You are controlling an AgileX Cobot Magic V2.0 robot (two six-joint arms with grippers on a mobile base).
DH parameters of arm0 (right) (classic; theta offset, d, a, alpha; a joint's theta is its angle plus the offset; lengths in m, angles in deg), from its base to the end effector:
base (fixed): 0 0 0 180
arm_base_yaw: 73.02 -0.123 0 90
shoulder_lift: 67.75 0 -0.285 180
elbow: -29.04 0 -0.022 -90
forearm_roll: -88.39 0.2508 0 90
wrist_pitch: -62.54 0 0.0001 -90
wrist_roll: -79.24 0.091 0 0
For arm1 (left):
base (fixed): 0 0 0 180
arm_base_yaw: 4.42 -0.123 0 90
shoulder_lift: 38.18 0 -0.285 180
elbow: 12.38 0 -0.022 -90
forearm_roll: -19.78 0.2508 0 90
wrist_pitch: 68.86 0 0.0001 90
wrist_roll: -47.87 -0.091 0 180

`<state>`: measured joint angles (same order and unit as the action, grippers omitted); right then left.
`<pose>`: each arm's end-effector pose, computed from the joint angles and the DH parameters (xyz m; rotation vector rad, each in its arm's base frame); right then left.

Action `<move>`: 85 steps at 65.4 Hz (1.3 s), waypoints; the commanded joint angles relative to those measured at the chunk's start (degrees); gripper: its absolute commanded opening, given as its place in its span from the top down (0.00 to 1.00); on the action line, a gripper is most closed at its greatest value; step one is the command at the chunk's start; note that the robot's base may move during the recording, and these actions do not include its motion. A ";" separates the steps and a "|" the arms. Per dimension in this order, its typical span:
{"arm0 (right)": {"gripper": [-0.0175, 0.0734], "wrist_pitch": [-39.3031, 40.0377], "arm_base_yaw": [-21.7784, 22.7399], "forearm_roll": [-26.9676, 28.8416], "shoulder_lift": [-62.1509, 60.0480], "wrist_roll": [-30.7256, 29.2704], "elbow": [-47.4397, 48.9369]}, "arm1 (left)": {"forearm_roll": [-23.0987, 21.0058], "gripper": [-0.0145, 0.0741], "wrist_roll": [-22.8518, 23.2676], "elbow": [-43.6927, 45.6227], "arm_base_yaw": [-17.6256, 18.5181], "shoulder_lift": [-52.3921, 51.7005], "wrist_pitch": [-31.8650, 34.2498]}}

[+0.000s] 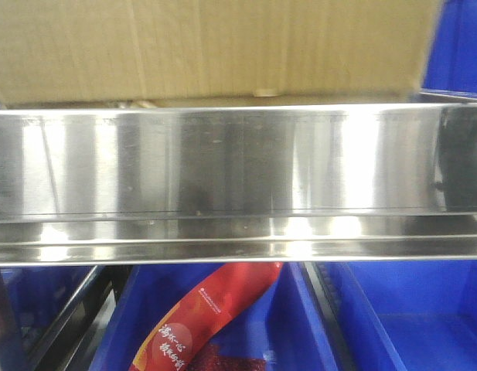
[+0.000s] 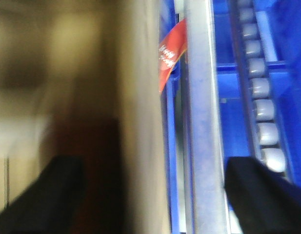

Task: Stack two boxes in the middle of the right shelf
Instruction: 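Lower the held boxes onto the middle shelf rollers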

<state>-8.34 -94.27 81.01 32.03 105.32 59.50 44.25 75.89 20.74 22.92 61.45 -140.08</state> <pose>0.3146 0.1105 0.4437 0.1053 2.4437 0.2018 0.3068 -0.1185 0.4638 -0.0355 2.2947 0.0600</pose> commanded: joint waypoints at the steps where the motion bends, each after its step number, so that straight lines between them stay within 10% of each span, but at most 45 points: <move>1: 0.25 0.92 -0.12 0.63 -1.45 -0.31 0.29 | -0.81 0.21 0.07 1.47 0.25 -1.13 1.25; 20: 0.35 2.72 -0.12 0.21 -7.40 -3.94 0.29 | -0.72 0.44 0.07 3.77 0.25 -5.73 1.25; 33: 0.98 3.88 -0.12 -2.74 -10.93 -8.70 -0.56 | -1.42 0.96 0.20 -2.07 0.25 -11.28 1.25; 66: 0.98 43.54 2.91 -4.51 -33.16 -0.88 -45.49 | -11.11 0.96 0.40 -53.59 0.25 -40.73 47.40; 85: 0.98 56.31 5.01 -4.75 -49.05 -1.12 -68.65 | -12.56 0.96 0.48 -70.48 0.25 -54.78 53.19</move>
<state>45.42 -89.65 77.17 -13.37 104.39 -5.28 31.61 76.13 -47.51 23.04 9.87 -88.07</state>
